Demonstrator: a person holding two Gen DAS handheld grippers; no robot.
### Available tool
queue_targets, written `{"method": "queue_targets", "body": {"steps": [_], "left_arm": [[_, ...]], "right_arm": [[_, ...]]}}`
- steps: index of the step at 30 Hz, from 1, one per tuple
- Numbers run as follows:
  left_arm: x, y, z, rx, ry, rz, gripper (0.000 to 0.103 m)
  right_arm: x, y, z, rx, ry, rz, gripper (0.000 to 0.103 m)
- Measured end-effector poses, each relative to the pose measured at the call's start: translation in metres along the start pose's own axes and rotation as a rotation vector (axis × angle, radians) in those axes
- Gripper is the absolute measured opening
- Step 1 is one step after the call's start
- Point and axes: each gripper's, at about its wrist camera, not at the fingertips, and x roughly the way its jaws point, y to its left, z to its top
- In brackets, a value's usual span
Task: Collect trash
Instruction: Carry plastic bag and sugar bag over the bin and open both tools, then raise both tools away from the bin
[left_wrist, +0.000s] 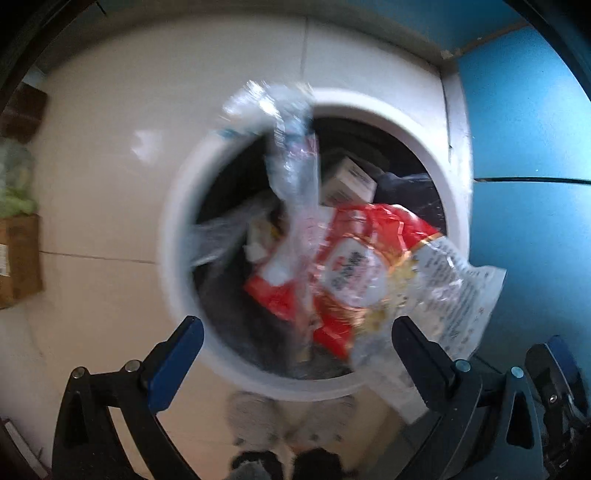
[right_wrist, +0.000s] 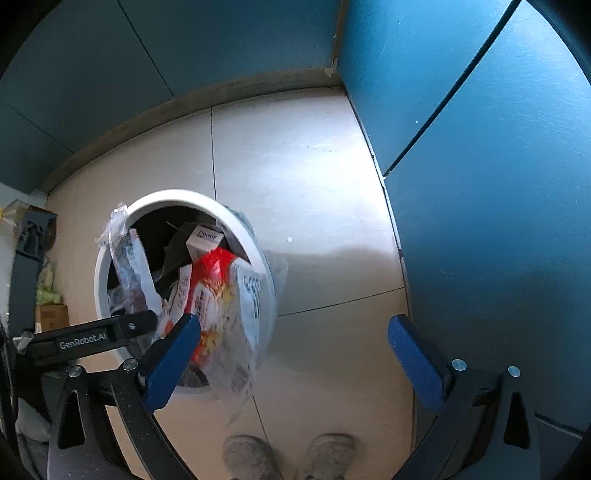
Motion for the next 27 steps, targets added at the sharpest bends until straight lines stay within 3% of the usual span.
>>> {"method": "queue_targets", "body": {"steps": [2,6,13,23,27], "left_arm": [[-0.019,0.003,-0.014,0.023,-0.082,0.086,0.103],[-0.063,0.011,-0.046,0.043,-0.206,0.189,0.103],[-0.164,0.015,-0.104,-0.015,-0.308,0.222,0.103],[-0.373,-0.009,-0.221,-0.067,-0.511,0.24,0.103],[-0.44,-0.014,-0.269,-0.078,-0.56,0.217,0.103]], "right_arm": [[-0.005,0.003,-0.01,-0.012,-0.004,0.004,0.103],[-0.027,0.01,-0.029,-0.037,-0.02,0.027,0.103],[-0.116,0.012,-0.059,-0.077,-0.079,0.048,0.103],[-0.354,-0.006,-0.099,-0.151,-0.238,0.113,0.103],[-0.436,-0.017,-0.123,-0.167,-0.278,0.138,0.103]]}}
